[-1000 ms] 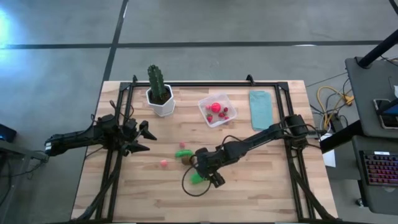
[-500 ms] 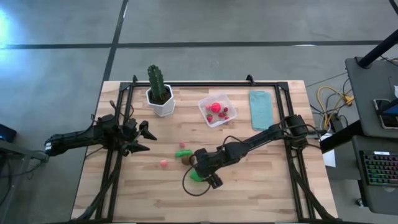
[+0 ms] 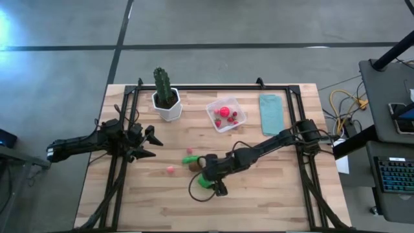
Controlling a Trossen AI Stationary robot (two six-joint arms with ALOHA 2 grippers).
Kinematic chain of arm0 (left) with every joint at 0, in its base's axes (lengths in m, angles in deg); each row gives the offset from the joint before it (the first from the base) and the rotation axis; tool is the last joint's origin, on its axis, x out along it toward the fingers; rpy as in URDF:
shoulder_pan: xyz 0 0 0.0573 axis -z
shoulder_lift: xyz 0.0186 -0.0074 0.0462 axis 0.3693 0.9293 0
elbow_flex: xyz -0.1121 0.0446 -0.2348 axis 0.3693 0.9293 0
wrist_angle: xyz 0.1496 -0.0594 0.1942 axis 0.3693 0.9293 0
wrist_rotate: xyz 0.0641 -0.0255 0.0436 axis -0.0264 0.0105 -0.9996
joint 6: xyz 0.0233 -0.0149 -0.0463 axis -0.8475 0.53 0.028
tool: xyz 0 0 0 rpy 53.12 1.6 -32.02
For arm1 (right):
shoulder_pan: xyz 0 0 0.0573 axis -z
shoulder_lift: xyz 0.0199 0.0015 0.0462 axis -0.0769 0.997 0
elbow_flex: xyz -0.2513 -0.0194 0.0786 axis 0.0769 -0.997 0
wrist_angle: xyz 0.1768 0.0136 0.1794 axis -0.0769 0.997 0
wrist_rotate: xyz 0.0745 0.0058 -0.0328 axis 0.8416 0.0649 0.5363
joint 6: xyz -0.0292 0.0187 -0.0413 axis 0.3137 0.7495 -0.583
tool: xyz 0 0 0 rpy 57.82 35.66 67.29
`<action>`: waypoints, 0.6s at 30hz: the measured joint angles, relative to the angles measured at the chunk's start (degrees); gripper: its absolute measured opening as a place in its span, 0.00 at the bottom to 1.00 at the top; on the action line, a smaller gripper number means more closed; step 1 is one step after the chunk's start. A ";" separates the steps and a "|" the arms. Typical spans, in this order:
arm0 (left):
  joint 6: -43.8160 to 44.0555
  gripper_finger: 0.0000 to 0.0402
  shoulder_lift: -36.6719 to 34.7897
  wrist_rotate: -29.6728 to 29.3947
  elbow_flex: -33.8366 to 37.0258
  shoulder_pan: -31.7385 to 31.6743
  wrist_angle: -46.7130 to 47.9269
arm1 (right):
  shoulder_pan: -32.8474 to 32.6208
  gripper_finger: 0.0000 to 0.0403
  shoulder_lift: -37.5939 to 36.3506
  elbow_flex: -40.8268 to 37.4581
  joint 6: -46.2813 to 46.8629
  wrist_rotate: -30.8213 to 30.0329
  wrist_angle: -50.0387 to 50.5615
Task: Pick and placing Produce into tupperware
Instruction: Put the bottom peach into the transparent bin
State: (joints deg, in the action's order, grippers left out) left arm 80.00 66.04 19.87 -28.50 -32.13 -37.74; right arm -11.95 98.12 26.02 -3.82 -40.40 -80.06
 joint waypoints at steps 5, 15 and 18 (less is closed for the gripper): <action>0.00 0.71 0.00 -0.02 0.00 0.00 -0.02 | 0.03 0.67 0.00 -0.42 6.32 -0.18 -0.09; 0.00 0.71 0.00 0.00 0.01 0.01 -0.01 | 0.09 0.67 0.00 -0.49 16.96 -3.04 -0.48; -0.01 0.71 0.00 0.00 0.00 0.00 -0.01 | 0.09 0.67 0.00 -0.49 17.02 -3.08 -0.51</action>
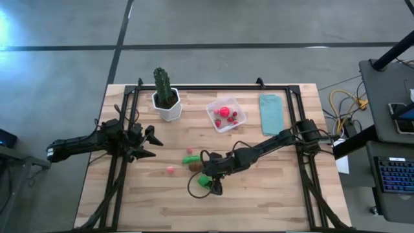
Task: Pick and placing Produce into tupperware
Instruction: Put the bottom peach into the transparent bin
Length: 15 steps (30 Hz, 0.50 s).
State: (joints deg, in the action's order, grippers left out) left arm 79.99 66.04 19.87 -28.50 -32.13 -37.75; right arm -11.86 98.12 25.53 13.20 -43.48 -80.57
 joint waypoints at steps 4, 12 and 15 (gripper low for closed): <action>0.01 0.71 0.00 -0.02 0.02 0.00 -0.01 | 0.04 0.67 -0.10 0.40 0.16 0.00 0.17; 0.01 0.71 0.00 -0.02 0.00 0.02 0.01 | 0.04 0.67 -0.33 4.79 -4.10 0.00 0.81; 0.01 0.71 0.00 0.00 0.00 0.02 -0.02 | 0.31 0.67 -0.33 6.22 -9.51 0.00 4.06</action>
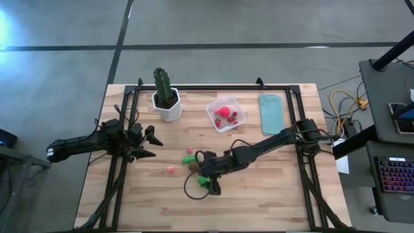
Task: Pick and placing Produce into tupperware
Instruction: Put the bottom peach into the transparent bin
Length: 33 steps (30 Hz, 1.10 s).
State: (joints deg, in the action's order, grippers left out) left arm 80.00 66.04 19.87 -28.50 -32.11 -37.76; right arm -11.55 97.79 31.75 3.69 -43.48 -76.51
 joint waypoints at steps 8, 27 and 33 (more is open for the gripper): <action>-0.01 0.71 0.00 0.00 0.00 -0.02 0.00 | 1.71 0.67 -0.79 3.39 -1.78 -8.29 8.91; 22.20 0.71 0.04 -5.57 0.09 -0.01 -16.22 | 6.12 0.62 -9.86 17.47 21.22 -30.37 20.28; 22.64 0.71 0.06 -7.86 0.09 0.01 -30.17 | 6.70 0.62 -9.86 19.31 20.34 -30.53 25.07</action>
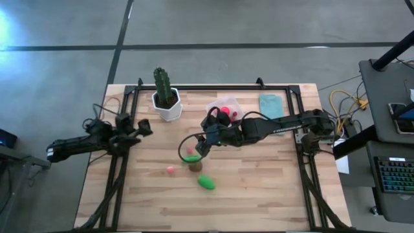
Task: Pick and placing Produce into tupperware
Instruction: Put the bottom peach into the transparent bin
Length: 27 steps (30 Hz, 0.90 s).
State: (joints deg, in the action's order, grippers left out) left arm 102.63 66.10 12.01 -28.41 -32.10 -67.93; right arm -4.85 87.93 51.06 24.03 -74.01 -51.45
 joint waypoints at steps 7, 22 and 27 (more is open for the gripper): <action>0.12 0.71 0.27 -6.66 -0.02 -0.01 -14.53 | 0.94 0.61 0.02 -0.04 -0.24 0.06 2.03; 5.29 0.71 3.34 -18.41 -0.07 -0.01 -18.76 | 6.09 0.59 -3.32 -0.09 -8.67 15.47 -3.85; 9.12 0.71 7.49 -18.43 -0.07 -0.01 -18.32 | 9.64 0.57 -9.83 -0.13 -12.68 18.62 1.37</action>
State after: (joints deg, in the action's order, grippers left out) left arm 111.75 73.59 -6.42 -28.48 -32.11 -86.25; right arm 4.79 78.10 50.93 11.36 -55.38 -50.08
